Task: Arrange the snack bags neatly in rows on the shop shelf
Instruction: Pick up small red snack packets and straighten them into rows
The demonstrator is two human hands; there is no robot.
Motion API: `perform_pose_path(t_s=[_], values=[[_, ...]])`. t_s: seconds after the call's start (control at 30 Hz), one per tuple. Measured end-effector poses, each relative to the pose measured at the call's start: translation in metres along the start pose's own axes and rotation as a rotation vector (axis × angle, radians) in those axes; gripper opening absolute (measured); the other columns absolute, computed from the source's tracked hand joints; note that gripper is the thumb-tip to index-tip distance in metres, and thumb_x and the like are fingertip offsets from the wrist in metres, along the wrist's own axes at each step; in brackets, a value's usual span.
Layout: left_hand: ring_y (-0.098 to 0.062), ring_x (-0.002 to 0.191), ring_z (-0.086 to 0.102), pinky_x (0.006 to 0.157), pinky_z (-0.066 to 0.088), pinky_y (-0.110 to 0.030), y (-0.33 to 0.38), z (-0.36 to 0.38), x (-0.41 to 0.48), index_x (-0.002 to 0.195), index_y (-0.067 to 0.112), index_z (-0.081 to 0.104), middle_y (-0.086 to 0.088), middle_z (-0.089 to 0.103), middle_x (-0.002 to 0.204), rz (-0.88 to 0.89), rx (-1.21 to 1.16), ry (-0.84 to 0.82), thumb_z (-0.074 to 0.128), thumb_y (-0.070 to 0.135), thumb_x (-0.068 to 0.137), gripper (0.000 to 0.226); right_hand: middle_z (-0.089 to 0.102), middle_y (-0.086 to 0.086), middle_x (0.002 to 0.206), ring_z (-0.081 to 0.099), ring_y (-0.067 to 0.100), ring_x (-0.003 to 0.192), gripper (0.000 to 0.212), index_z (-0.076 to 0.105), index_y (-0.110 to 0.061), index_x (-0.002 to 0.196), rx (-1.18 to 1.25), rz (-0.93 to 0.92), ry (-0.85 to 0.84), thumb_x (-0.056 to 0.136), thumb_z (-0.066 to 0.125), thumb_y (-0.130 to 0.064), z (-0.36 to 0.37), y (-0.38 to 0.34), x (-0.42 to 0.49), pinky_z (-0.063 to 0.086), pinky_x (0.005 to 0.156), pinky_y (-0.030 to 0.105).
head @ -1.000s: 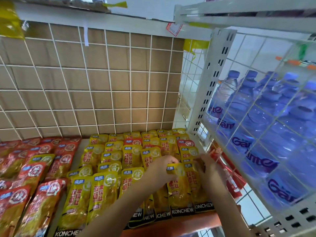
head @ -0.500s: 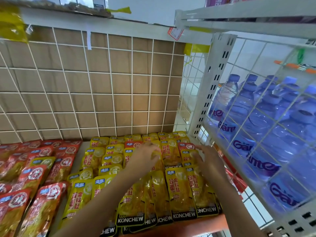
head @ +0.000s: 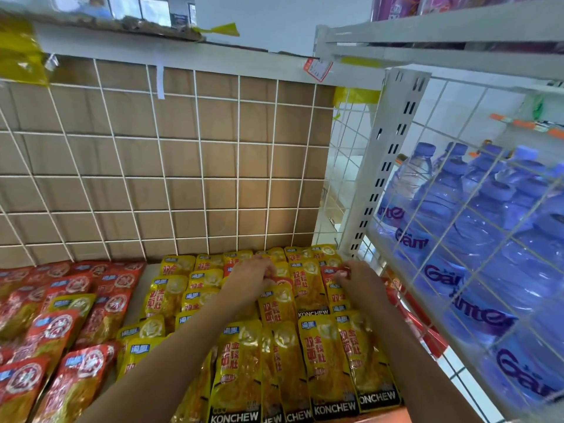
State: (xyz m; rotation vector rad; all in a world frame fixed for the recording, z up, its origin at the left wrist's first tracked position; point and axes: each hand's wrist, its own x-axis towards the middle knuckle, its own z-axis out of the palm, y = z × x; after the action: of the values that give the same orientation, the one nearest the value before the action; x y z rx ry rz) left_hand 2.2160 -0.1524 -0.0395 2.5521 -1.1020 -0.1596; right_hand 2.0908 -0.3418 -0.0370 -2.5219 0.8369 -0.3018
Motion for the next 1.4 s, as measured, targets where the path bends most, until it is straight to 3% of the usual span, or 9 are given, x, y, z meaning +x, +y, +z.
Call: perform_pose_path(t_s=[0.27,0.43,0.6,0.73,0.9,1.03,1.13,1.4], values=[[-0.02,0.112,0.05,0.095,0.039,-0.033,0.001,-0.002,0.012,0.106,0.013,0.058,-0.005,0.057,0.117,-0.026,0.038,-0.09,0.06,0.025,0.089,0.021,0.063,0.003,0.103,0.059,0.017,0.09,0.032,0.063,-0.013,0.106,0.063,0.083,-0.062,0.079,0.071,-0.026,-0.004,-0.001,0.011,0.045,0.08,0.029],[-0.021,0.112,0.051,0.095,0.039,-0.034,0.004,-0.003,0.017,0.107,0.014,0.058,-0.005,0.058,0.117,-0.038,0.076,-0.116,0.058,0.025,0.09,0.02,0.062,0.005,0.108,0.058,0.017,0.089,0.043,0.052,-0.013,0.108,0.13,0.133,-0.082,0.074,0.076,-0.025,-0.007,0.0,0.014,0.049,0.084,0.035],[-0.02,0.108,0.053,0.093,0.04,-0.033,0.002,-0.003,0.015,0.106,0.013,0.059,-0.004,0.061,0.112,-0.02,0.011,-0.101,0.059,0.022,0.09,0.019,0.062,0.004,0.107,0.059,0.018,0.092,0.046,0.054,-0.012,0.107,0.117,0.133,-0.066,0.07,0.079,-0.027,-0.009,-0.001,0.016,0.049,0.083,0.035],[-0.021,0.108,0.053,0.092,0.038,-0.032,0.002,-0.004,0.014,0.105,0.012,0.06,-0.005,0.061,0.111,-0.005,-0.009,-0.109,0.058,0.021,0.09,0.017,0.06,0.002,0.099,0.059,0.019,0.092,0.044,0.057,-0.01,0.106,0.131,0.139,-0.066,0.071,0.079,-0.024,-0.01,-0.004,0.016,0.049,0.082,0.033],[-0.019,0.104,0.052,0.088,0.039,-0.03,0.002,-0.003,0.012,0.101,0.013,0.058,-0.005,0.059,0.111,-0.009,-0.062,-0.089,0.057,0.019,0.091,0.012,0.059,-0.001,0.091,0.054,0.013,0.084,0.02,0.061,-0.014,0.095,0.135,0.102,0.015,0.08,0.071,-0.023,-0.015,-0.006,0.023,0.046,0.076,0.03],[-0.015,0.099,0.056,0.082,0.045,-0.026,0.002,-0.003,0.012,0.101,0.015,0.06,-0.003,0.063,0.109,-0.04,-0.249,0.006,0.059,0.014,0.089,0.012,0.059,-0.004,0.087,0.056,0.013,0.084,0.011,0.056,-0.018,0.086,0.192,0.058,0.084,0.084,0.066,-0.021,-0.019,-0.01,0.026,0.042,0.072,0.027],[-0.009,0.093,0.055,0.077,0.04,-0.019,0.003,-0.011,0.014,0.099,0.019,0.064,0.002,0.063,0.104,-0.042,-0.334,0.11,0.059,0.015,0.089,0.012,0.056,-0.006,0.087,0.053,0.011,0.082,0.01,0.053,-0.018,0.088,0.22,0.036,0.128,0.087,0.063,-0.023,-0.024,-0.013,0.026,0.042,0.072,0.026],[-0.011,0.085,0.056,0.08,0.045,-0.026,0.014,-0.042,0.016,0.094,0.01,0.067,0.003,0.062,0.091,0.006,-0.541,0.33,0.057,0.009,0.09,0.011,0.065,0.004,0.093,0.059,0.019,0.087,0.008,0.054,-0.014,0.088,0.387,-0.041,0.282,0.087,0.062,-0.017,-0.046,-0.024,0.024,0.048,0.079,0.036]])
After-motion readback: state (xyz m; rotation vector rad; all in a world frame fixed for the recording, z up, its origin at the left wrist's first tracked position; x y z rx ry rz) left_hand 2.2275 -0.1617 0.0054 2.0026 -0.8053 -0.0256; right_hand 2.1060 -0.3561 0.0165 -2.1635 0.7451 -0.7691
